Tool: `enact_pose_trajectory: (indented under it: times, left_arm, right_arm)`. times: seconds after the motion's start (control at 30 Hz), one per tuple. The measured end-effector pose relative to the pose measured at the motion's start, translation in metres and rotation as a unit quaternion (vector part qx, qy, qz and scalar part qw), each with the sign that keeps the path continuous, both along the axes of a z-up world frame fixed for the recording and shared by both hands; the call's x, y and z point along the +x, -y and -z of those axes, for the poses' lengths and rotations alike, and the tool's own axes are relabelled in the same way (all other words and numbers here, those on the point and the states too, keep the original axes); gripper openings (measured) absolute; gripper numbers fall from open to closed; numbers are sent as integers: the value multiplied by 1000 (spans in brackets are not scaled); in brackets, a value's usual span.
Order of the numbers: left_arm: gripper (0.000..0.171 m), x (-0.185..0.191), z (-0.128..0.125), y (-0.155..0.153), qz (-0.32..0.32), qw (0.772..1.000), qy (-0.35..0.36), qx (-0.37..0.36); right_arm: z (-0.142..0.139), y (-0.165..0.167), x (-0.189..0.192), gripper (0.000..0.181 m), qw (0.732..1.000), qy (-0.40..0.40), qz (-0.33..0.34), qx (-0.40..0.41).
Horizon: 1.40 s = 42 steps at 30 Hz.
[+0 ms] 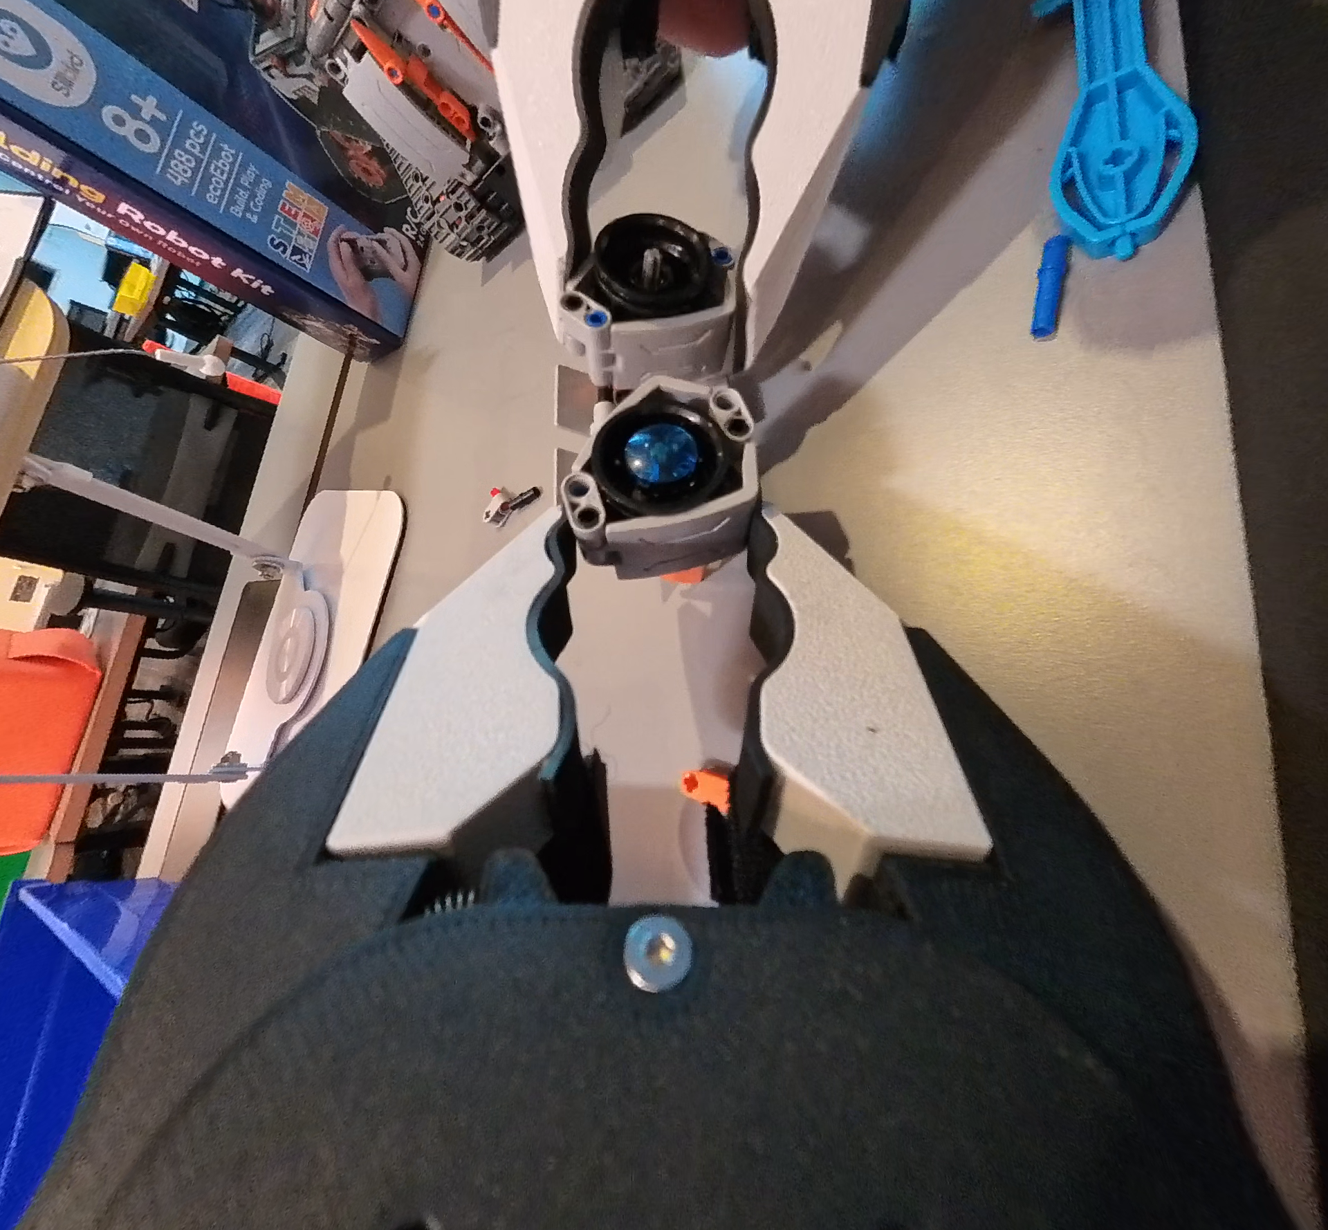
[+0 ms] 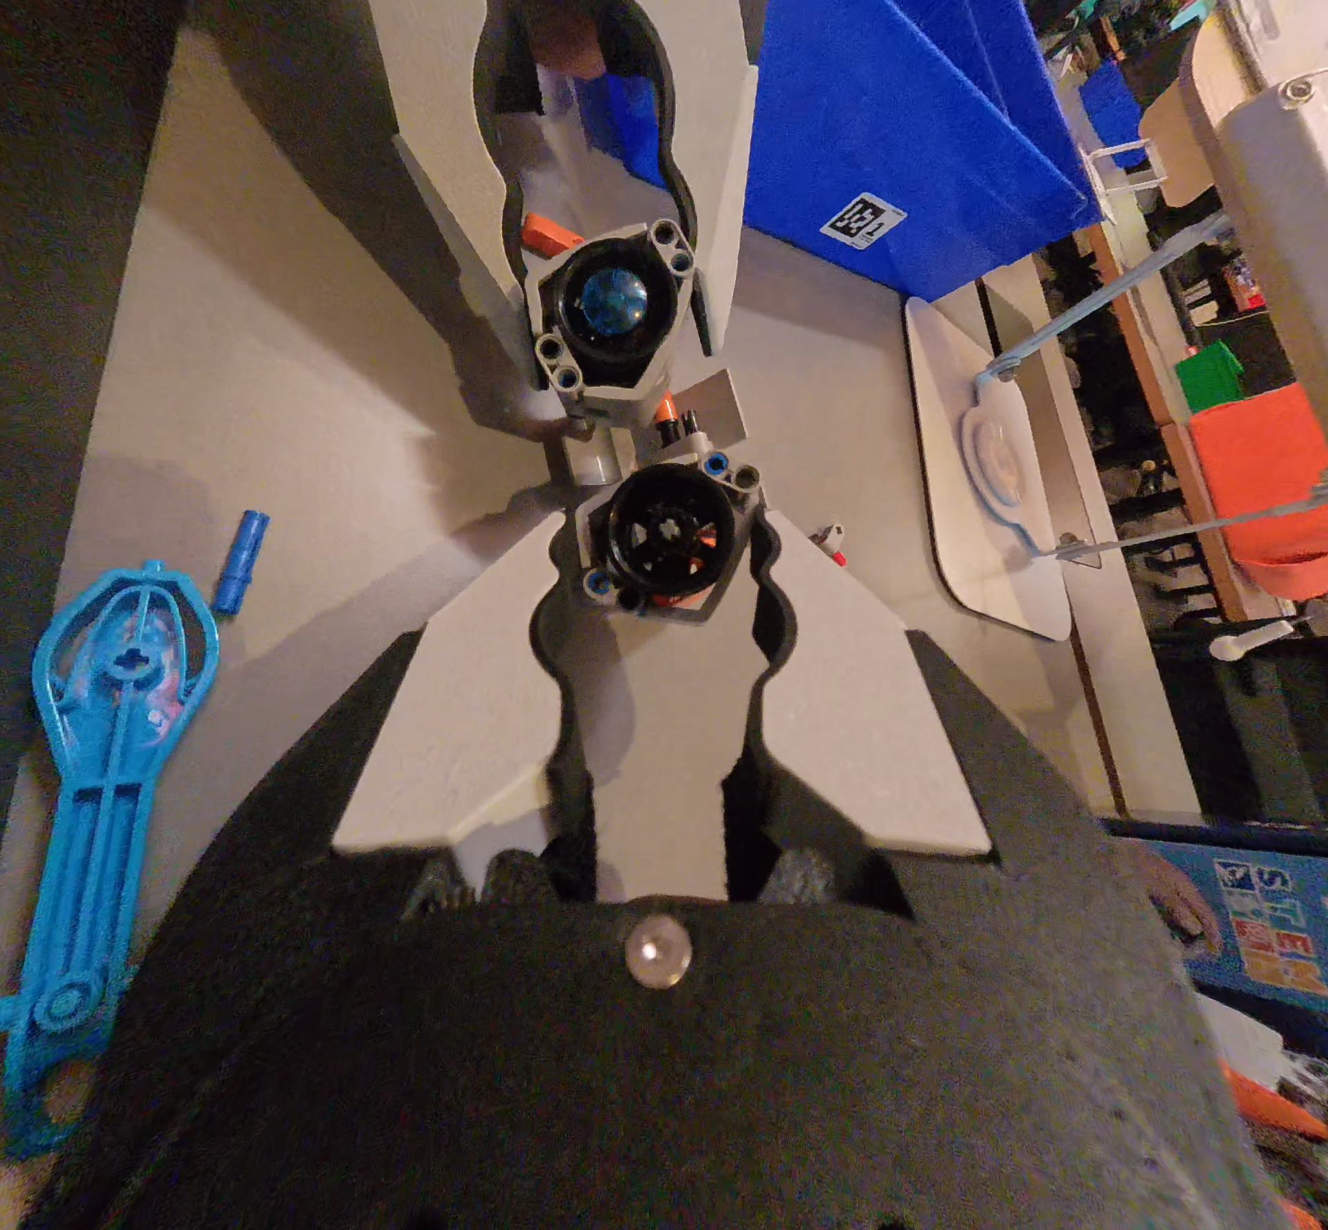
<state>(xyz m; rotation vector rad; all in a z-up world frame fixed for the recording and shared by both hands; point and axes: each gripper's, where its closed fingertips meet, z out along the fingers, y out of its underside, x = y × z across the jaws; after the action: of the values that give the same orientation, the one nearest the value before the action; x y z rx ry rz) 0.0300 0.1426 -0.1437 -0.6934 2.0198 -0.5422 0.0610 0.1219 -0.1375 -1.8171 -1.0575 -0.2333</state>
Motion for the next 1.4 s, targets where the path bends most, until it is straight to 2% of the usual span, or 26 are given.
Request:
enact_pose_trajectory:
  times: [0.17, 0.27, 0.37, 0.43, 0.57, 0.8, 0.93, 1.03, 1.13, 1.2, 1.3, 1.4]
  left_arm:
    - [46, -1, -2, -1, -1, 1000, 4, 7]
    - [58, -2, -8, -2, -6, 1000, 14, 3]
    - [62, -1, -9, 0, -7, 1000, 15, -8]
    - [60, 0, -4, 1, -10, 1000, 6, -7]
    - [45, 2, -3, 1, -14, 1000, 12, 7]
    - [44, 2, -2, -3, -18, 999, 21, 41]
    - [44, 0, 0, -3, -10, 997, 22, 76]
    - [44, -2, 2, 0, 0, 995, 23, 99]
    - [45, -4, 5, 3, 12, 993, 19, 120]
    - [46, -7, 9, 4, 21, 988, 12, 152]
    - [47, -10, 12, 5, 27, 983, 4, 182]
    - [52, -16, 10, 4, 28, 984, -5, 176]
  right_arm:
    - [-1, 0, 0, 44, 1000, -16, 2, -8]
    - [-2, -2, 3, 45, 1000, -23, 10, -11]
    - [-2, -3, 5, 45, 1000, -23, 12, -10]
    - [-2, -3, 4, 45, 1000, -22, 11, -9]
    - [-1, -4, 5, 45, 1000, -20, 15, -9]
    - [-1, -5, 5, 45, 999, -48, 20, -18]
    - [-1, 6, -2, 63, 997, -53, -19, -45]
    - [-4, 10, 0, 60, 996, -62, -27, -61]
    - [-1, 16, -2, 49, 990, -88, -46, -96]
    - [5, 18, 1, 42, 991, -69, -48, -106]
    - [14, 22, 3, 42, 989, -53, -50, -131]
    - [19, 26, 4, 45, 985, -48, -58, -153]
